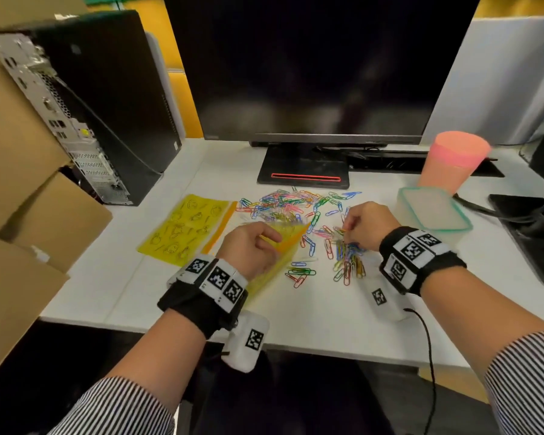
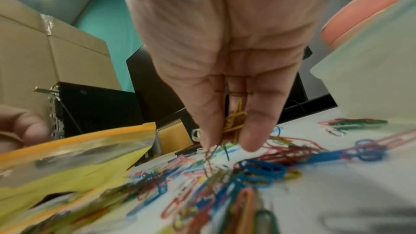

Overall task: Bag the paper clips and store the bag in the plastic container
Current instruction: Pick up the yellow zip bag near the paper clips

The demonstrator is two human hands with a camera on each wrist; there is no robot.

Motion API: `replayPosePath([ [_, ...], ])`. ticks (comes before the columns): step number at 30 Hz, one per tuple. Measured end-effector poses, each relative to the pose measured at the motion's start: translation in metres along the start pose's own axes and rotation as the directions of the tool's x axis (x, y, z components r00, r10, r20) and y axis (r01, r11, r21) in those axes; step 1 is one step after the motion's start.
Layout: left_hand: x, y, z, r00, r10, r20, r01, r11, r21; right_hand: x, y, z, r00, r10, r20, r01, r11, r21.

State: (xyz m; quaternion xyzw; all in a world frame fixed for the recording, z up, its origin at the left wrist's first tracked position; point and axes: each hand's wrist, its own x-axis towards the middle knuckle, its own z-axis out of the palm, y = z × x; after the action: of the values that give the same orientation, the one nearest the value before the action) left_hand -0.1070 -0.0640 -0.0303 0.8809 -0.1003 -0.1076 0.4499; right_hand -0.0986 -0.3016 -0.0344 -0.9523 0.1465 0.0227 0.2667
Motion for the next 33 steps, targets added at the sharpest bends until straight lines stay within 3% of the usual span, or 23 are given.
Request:
replayPosePath([
  [9, 0.006, 0.024, 0.018, 0.983, 0.096, -0.156, -0.076, 0.989, 0.131, -0.011, 0.005, -0.002, 1.0, -0.016, 0.0, 0.016, 0.995, -0.101],
  [11, 0.009, 0.03, 0.02, 0.974, 0.122, -0.191, -0.095, 0.985, 0.143, -0.021, -0.007, -0.005, 0.996, -0.05, -0.074, 0.047, 0.998, -0.043],
  [12, 0.01, 0.032, 0.023, 0.968, 0.143, -0.205, -0.114, 0.982, 0.148, -0.026, -0.016, -0.006, 0.997, -0.039, -0.073, 0.044, 0.997, 0.065],
  [13, 0.009, 0.035, 0.027, 0.963, 0.163, -0.213, -0.133, 0.98, 0.148, -0.031, -0.026, -0.007, 1.0, -0.007, -0.022, 0.012, 0.974, 0.225],
  [15, 0.008, 0.04, 0.035, 0.96, 0.182, -0.215, -0.157, 0.979, 0.127, -0.041, -0.042, -0.009, 0.983, 0.042, 0.178, -0.133, 0.833, 0.538],
  [17, 0.009, 0.043, 0.041, 0.967, 0.159, -0.198, -0.155, 0.987, 0.037, -0.046, -0.048, -0.01, 0.958, 0.035, 0.285, -0.229, 0.695, 0.682],
  [20, 0.01, 0.045, 0.043, 0.988, 0.078, -0.134, -0.103, 0.976, -0.19, -0.048, -0.044, -0.007, 0.959, 0.017, 0.283, -0.237, 0.593, 0.769],
  [24, 0.009, 0.044, 0.037, 0.995, 0.046, -0.087, -0.073, 0.936, -0.343, -0.047, -0.038, 0.001, 0.965, -0.029, 0.261, -0.21, 0.51, 0.834],
  [33, 0.012, 0.047, 0.029, 0.998, 0.055, -0.011, -0.054, 0.887, -0.459, -0.047, -0.03, -0.004, 0.962, -0.061, 0.266, -0.227, 0.359, 0.905],
])
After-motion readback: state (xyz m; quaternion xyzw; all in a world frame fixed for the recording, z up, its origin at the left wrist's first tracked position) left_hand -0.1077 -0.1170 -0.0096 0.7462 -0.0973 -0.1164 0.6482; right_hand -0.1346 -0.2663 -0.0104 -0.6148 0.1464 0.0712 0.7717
